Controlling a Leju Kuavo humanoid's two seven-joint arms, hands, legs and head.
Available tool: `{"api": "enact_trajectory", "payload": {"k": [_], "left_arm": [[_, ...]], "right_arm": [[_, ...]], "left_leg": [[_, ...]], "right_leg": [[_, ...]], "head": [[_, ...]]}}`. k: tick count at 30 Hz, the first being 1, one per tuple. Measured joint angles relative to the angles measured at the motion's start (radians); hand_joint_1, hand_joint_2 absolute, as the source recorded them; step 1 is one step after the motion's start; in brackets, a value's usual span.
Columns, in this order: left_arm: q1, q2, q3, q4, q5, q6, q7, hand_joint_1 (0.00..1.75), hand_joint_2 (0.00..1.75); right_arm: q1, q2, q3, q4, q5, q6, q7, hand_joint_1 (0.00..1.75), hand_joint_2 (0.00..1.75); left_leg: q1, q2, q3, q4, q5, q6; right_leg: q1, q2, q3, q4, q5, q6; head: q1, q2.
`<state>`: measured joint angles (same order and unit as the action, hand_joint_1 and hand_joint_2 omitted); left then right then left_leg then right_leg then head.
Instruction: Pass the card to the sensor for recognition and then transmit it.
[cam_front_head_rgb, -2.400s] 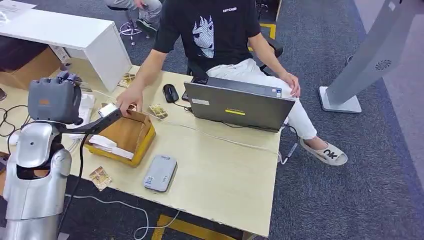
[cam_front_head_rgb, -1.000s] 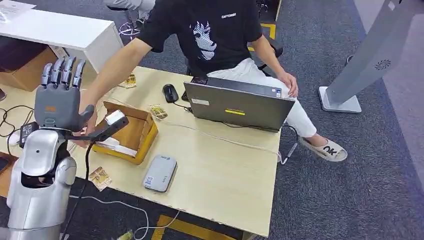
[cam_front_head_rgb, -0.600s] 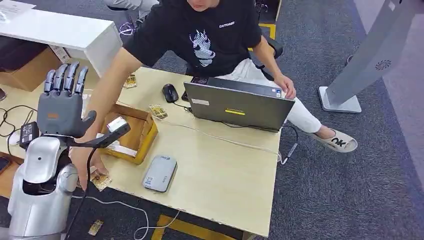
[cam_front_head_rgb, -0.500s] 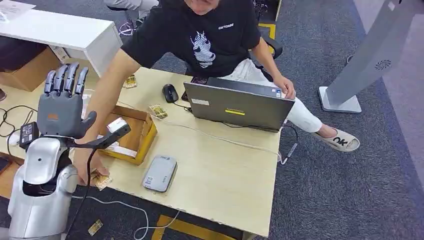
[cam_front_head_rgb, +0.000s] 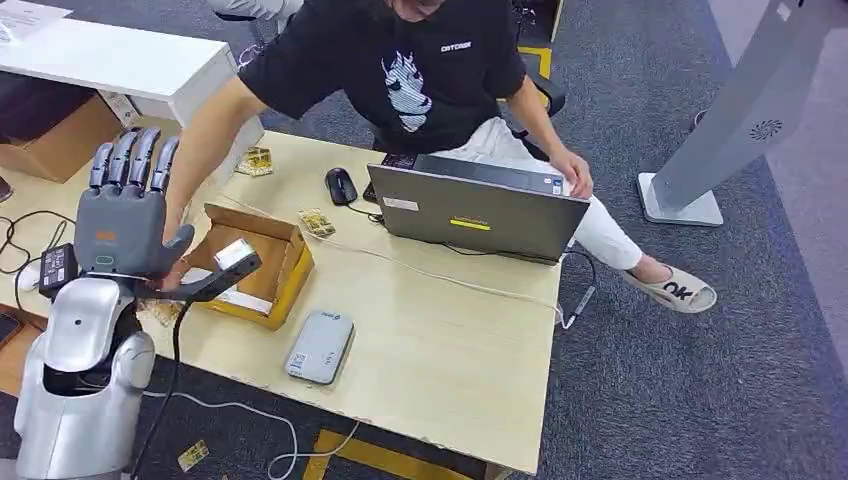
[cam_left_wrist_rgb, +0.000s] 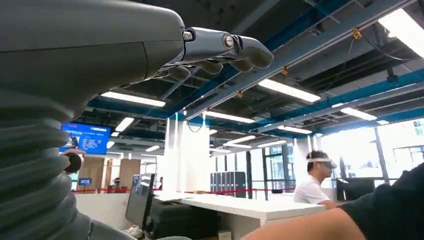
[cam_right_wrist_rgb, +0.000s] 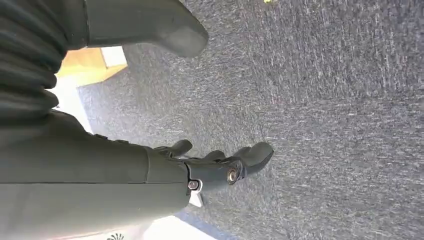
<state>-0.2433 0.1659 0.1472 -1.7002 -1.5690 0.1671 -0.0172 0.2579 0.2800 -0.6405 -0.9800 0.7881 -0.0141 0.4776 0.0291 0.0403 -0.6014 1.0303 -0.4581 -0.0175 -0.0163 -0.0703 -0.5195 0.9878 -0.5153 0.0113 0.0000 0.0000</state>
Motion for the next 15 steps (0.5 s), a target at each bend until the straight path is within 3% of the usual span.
{"api": "enact_trajectory", "payload": {"k": [15], "left_arm": [[-0.003,0.016,0.0,0.0,0.0,0.0,0.002,0.0,1.75]], "right_arm": [[0.0,0.0,0.019,-0.014,-0.029,0.005,0.0,0.0,1.75]], "left_leg": [[0.0,0.0,0.0,0.0,0.0,0.0]], "right_leg": [[0.0,0.0,-0.001,0.0,0.0,0.0]], "head": [[0.0,0.0]]}}
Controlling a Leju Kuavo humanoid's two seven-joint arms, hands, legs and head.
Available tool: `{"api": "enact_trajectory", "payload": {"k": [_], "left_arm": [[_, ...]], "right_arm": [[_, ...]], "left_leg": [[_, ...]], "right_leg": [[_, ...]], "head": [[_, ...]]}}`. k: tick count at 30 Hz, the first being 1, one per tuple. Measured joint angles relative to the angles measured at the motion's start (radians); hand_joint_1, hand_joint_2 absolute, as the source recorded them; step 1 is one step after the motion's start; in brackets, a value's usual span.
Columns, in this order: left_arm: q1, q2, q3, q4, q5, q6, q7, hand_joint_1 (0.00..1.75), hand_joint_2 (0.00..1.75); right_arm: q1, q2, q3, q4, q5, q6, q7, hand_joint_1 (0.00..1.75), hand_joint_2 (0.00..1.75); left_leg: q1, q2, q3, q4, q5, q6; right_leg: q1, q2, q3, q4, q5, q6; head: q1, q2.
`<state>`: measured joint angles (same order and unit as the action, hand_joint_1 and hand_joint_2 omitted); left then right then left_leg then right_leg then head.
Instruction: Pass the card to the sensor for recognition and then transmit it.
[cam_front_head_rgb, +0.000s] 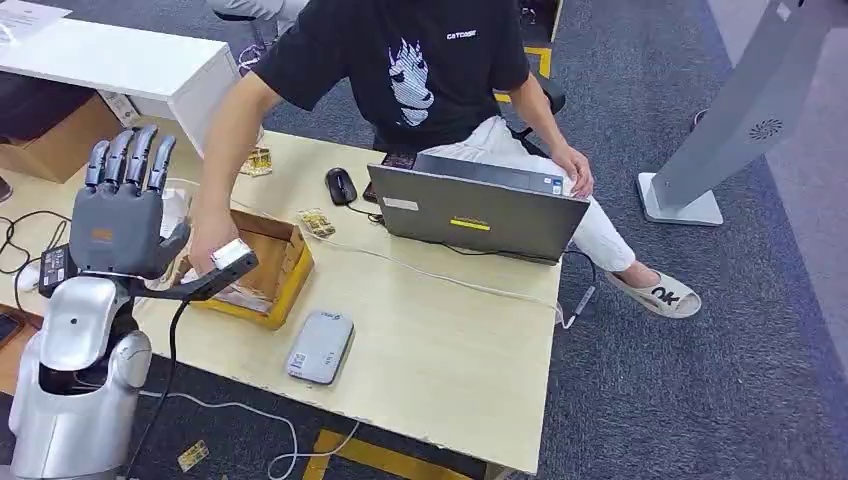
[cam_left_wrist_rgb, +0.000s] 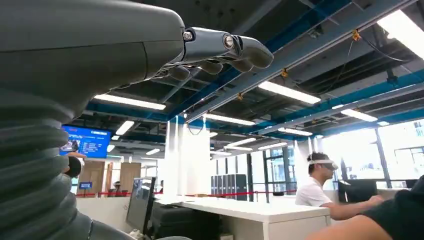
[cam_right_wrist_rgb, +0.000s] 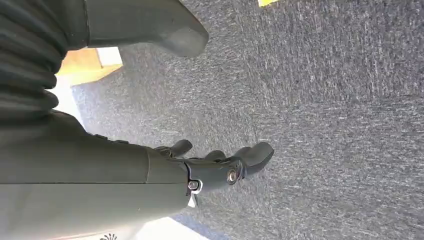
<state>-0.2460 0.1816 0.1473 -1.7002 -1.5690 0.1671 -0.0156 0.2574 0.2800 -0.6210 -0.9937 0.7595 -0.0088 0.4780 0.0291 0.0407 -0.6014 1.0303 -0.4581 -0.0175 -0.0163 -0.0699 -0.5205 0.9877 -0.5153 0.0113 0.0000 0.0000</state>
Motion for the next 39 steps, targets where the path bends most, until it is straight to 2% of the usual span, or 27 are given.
{"api": "enact_trajectory", "payload": {"k": [13,24,32,35,39], "left_arm": [[-0.014,0.006,-0.007,0.013,0.0,0.002,0.007,0.0,1.75],[-0.034,0.008,-0.062,0.043,0.0,0.018,0.021,0.0,1.75],[-0.024,0.008,-0.074,0.046,0.0,0.024,0.02,0.0,1.75],[-0.003,0.002,-0.058,0.037,0.0,0.034,-0.015,0.0,1.75],[0.04,-0.027,0.002,-0.023,0.011,0.054,-0.069,0.0,1.75]], "right_arm": [[-0.001,0.0,0.013,-0.002,-0.04,-0.029,0.021,0.0,1.75],[-0.003,0.0,0.026,-0.002,-0.076,-0.055,0.033,0.0,1.75],[-0.002,0.0,0.027,-0.002,-0.09,-0.065,0.033,0.0,1.75],[-0.002,0.0,0.03,-0.003,-0.094,-0.072,0.033,0.0,1.75],[-0.003,0.0,0.045,-0.005,-0.123,-0.091,0.038,0.0,1.75]], "left_leg": [[0.0,0.0,0.0,0.0,0.0,0.0],[0.0,0.001,0.0,0.0,0.0,0.0],[0.0,0.001,-0.001,0.0,0.0,0.0],[0.0,0.001,-0.001,0.0,0.0,0.0],[0.0,0.001,-0.001,0.0,0.0,0.0]], "right_leg": [[0.0,0.0,-0.003,0.0,0.0,0.0],[0.0,0.001,-0.002,0.0,0.0,0.0],[0.0,0.001,-0.001,0.0,0.0,0.0],[0.0,0.001,0.0,0.0,0.0,0.0],[0.0,0.002,-0.001,0.0,0.0,0.0]], "head": [[0.0,0.0],[0.0,0.0],[0.0,0.0],[0.0,0.0],[0.0,0.0]]}}
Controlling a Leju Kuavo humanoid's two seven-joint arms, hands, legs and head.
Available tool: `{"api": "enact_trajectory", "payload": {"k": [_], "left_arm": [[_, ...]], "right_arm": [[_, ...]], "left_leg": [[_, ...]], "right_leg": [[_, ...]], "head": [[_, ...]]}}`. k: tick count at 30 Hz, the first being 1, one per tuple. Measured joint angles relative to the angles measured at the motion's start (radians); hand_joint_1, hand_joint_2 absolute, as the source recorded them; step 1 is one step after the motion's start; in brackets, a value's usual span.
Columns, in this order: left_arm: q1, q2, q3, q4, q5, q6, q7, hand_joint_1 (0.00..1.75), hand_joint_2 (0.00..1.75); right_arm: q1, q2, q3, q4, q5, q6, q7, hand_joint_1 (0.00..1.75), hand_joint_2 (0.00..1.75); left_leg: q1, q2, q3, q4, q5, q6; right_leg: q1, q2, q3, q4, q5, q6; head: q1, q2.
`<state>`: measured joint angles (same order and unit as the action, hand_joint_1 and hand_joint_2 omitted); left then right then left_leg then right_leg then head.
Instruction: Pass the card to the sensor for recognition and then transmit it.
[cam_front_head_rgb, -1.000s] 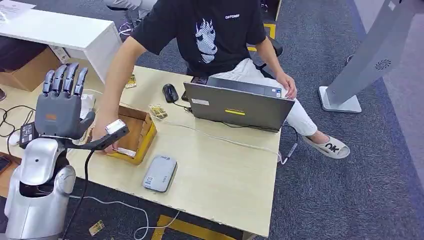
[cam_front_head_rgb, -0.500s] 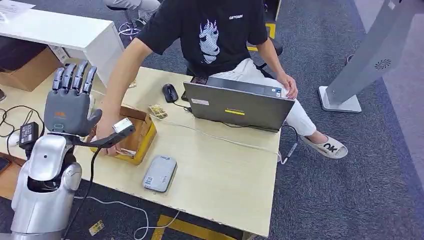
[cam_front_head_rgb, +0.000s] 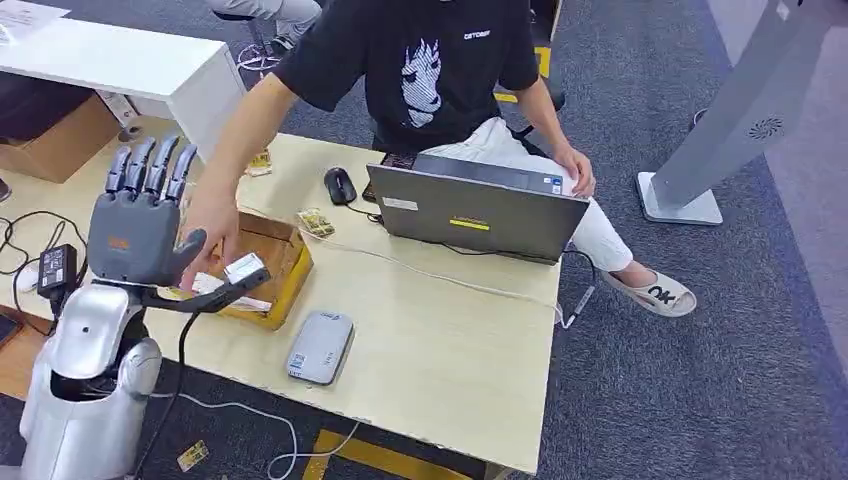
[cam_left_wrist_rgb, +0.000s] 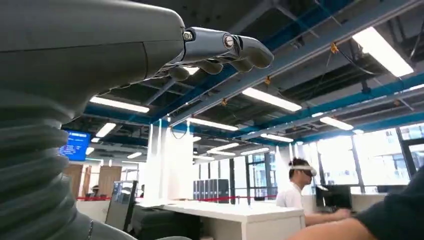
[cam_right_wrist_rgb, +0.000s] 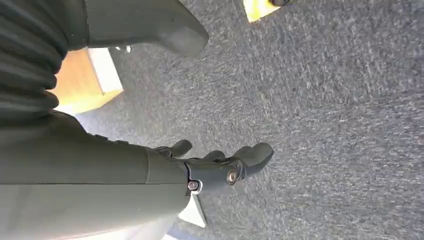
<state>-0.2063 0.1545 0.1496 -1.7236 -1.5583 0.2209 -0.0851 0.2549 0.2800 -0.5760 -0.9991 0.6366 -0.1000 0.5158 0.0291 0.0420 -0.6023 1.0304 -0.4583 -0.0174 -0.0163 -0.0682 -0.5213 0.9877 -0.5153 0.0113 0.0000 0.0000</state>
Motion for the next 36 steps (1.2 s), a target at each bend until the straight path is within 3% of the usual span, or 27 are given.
{"api": "enact_trajectory", "payload": {"k": [10,18,22,25,29,32,34,36], "left_arm": [[0.134,-0.119,0.22,-0.263,0.171,0.002,-0.077,0.0,1.75],[0.157,-0.161,0.287,-0.337,0.178,0.003,-0.086,0.0,1.75],[0.191,-0.205,0.356,-0.395,0.261,0.021,-0.107,0.0,1.75],[0.215,-0.249,0.443,-0.443,0.365,0.018,-0.139,0.0,1.75],[0.218,-0.325,0.601,-0.485,0.569,-0.048,-0.158,0.0,1.75],[0.203,-0.407,0.794,-0.477,0.73,-0.061,-0.104,0.0,1.75],[0.204,-0.429,0.867,-0.438,0.749,-0.01,-0.061,0.0,1.75],[0.204,-0.451,0.909,-0.42,0.755,0.003,-0.058,0.0,1.75]], "right_arm": [[0.029,0.0,0.055,-0.031,-0.04,-0.036,0.039,0.0,1.75],[0.032,0.0,0.078,-0.044,-0.04,-0.038,0.042,0.0,1.75],[0.037,0.0,0.081,-0.052,-0.035,-0.042,0.042,0.0,1.75],[0.045,0.0,0.089,-0.06,-0.036,-0.049,0.049,0.0,1.75],[0.05,0.0,0.1,-0.066,-0.03,-0.05,0.06,0.0,1.75],[0.05,0.0,0.098,-0.068,0.005,-0.021,0.069,0.0,1.75],[0.049,0.0,0.095,-0.068,0.018,-0.013,0.067,0.0,1.75],[0.048,0.0,0.093,-0.069,0.019,-0.012,0.066,0.0,1.75]], "left_leg": [[0.0,0.0,-0.001,0.0,-0.001,-0.001],[0.0,0.0,-0.001,0.0,-0.001,-0.001],[0.0,0.001,-0.001,0.0,-0.001,-0.001],[0.0,0.001,-0.001,0.0,-0.002,0.0],[0.0,0.0,-0.001,0.0,-0.003,-0.001],[0.0,0.003,0.0,0.0,-0.003,0.0],[0.0,0.003,0.0,0.0,-0.004,0.0],[0.0,0.001,-0.001,0.0,-0.004,0.0]], "right_leg": [[0.0,0.0,-0.001,0.0,0.0,0.0],[0.0,0.001,-0.002,0.0,-0.001,0.0],[0.0,0.001,0.0,0.0,0.0,0.0],[0.0,0.001,-0.001,0.0,-0.001,0.0],[0.0,0.001,0.0,0.0,-0.002,0.0],[0.0,0.003,-0.003,0.0,-0.002,0.0],[0.0,0.002,-0.003,0.0,-0.002,0.0],[0.0,0.001,-0.003,0.0,-0.002,0.001]], "head": [[0.0,0.0],[0.0,0.0],[0.0,0.0],[0.0,0.0],[-0.001,0.0],[0.0,0.0],[-0.002,0.0],[-0.001,0.0]]}}
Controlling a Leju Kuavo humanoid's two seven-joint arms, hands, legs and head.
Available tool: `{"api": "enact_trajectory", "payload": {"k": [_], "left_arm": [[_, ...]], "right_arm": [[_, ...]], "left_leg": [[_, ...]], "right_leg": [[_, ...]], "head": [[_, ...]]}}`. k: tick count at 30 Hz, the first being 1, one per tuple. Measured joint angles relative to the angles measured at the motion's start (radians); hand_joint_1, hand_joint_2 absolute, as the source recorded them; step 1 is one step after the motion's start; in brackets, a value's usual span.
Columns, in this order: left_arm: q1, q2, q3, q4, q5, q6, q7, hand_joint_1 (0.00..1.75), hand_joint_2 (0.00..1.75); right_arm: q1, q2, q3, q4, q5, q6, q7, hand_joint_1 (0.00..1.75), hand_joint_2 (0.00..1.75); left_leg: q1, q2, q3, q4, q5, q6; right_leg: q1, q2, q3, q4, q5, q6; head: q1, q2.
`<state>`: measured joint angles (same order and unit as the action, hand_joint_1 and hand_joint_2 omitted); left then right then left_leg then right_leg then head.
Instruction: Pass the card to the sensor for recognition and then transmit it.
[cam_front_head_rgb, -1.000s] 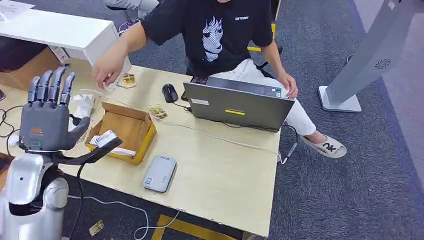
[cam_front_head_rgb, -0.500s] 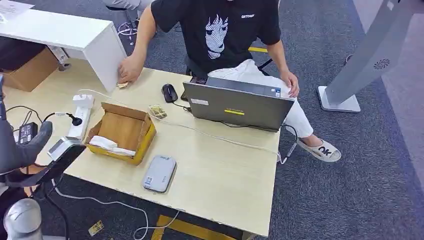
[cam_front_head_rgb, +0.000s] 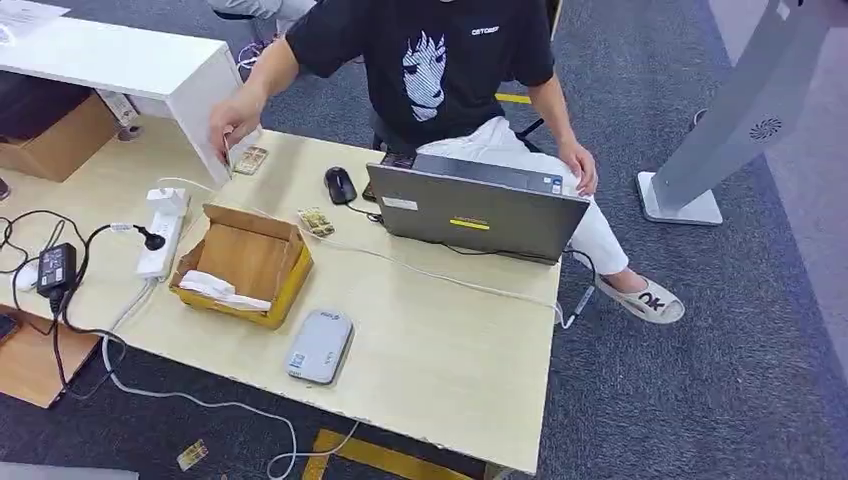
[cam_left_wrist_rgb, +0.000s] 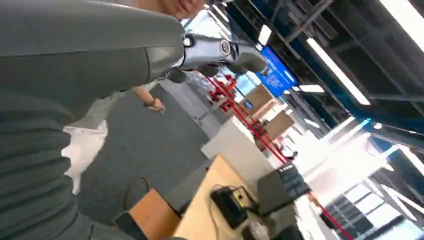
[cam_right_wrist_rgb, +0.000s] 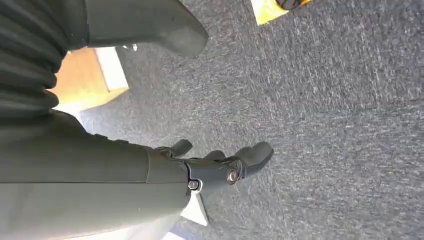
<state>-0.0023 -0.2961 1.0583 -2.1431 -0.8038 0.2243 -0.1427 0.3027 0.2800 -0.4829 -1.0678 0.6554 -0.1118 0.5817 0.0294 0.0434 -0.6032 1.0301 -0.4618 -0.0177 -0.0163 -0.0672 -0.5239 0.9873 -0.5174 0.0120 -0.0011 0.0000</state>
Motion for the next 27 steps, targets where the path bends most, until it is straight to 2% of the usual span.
{"api": "enact_trajectory", "payload": {"k": [3,5,9,10,13,16,21,24,27], "left_arm": [[0.0,-0.016,0.043,0.018,-0.011,0.018,0.018,0.0,1.75],[0.008,-0.025,0.054,0.033,-0.011,0.069,0.102,0.0,1.75],[0.078,-0.036,0.041,0.14,0.109,0.278,0.322,0.0,1.75],[0.088,-0.038,0.037,0.174,0.116,0.304,0.342,0.0,1.75],[0.09,-0.04,0.037,0.292,0.103,0.327,0.401,0.0,1.75],[0.091,-0.04,0.037,0.369,0.087,0.336,0.414,0.0,1.75],[0.091,-0.04,0.04,0.427,0.074,0.338,0.422,0.0,1.75],[0.081,-0.042,0.056,0.463,-0.018,0.304,0.492,0.0,1.75],[0.035,-0.043,0.113,0.579,0.016,0.335,0.57,0.0,1.75]], "right_arm": [[0.0,0.0,-0.001,0.0,0.0,0.0,-0.002,0.0,1.75],[0.0,0.0,-0.002,0.0,0.004,-0.002,-0.013,0.0,1.75],[-0.002,0.0,-0.024,-0.001,0.049,0.024,-0.042,0.0,1.75],[-0.003,0.0,-0.034,-0.006,0.05,0.036,-0.042,0.0,1.75],[-0.004,0.0,-0.057,-0.04,0.051,0.079,-0.027,0.0,1.75],[-0.004,0.0,-0.076,-0.055,0.051,0.089,-0.026,0.0,1.75],[-0.004,0.0,-0.086,-0.061,0.051,0.089,-0.026,0.0,1.75],[-0.005,0.0,-0.088,-0.061,0.035,0.064,-0.028,0.0,1.75],[-0.01,0.0,-0.098,-0.056,0.058,0.073,-0.07,0.0,1.75]], "left_leg": [[0.0,0.0,0.0,0.0,0.0,0.0],[0.0,0.0,0.0,0.0,0.0,0.0],[-0.002,0.001,0.002,0.0,-0.001,0.001],[-0.002,-0.001,0.001,0.0,-0.001,0.001],[-0.002,-0.002,0.001,0.0,-0.001,0.001],[-0.002,-0.002,0.001,0.0,-0.001,0.001],[-0.002,-0.002,0.001,0.0,-0.001,0.001],[-0.003,-0.002,0.001,0.0,-0.002,0.001],[-0.003,-0.002,0.002,0.0,-0.002,0.001]], "right_leg": [[0.0,0.001,0.001,0.0,0.0,0.0],[0.0,0.001,0.002,0.0,0.0,0.0],[-0.002,0.001,0.001,0.0,-0.001,0.001],[-0.002,0.0,0.001,-0.001,-0.001,0.002],[-0.002,-0.001,0.002,-0.001,-0.002,0.002],[-0.002,-0.001,0.002,-0.001,-0.002,0.002],[-0.003,-0.001,0.002,-0.001,-0.001,0.003],[-0.003,-0.001,0.002,-0.001,-0.001,0.003],[-0.003,-0.001,0.005,-0.001,-0.001,0.002]], "head": [[0.0,0.0],[0.0,0.0],[0.0,0.0],[0.001,0.0],[0.001,0.0],[0.0,0.0],[0.0,0.0],[-0.001,0.0],[-0.001,0.0]]}}
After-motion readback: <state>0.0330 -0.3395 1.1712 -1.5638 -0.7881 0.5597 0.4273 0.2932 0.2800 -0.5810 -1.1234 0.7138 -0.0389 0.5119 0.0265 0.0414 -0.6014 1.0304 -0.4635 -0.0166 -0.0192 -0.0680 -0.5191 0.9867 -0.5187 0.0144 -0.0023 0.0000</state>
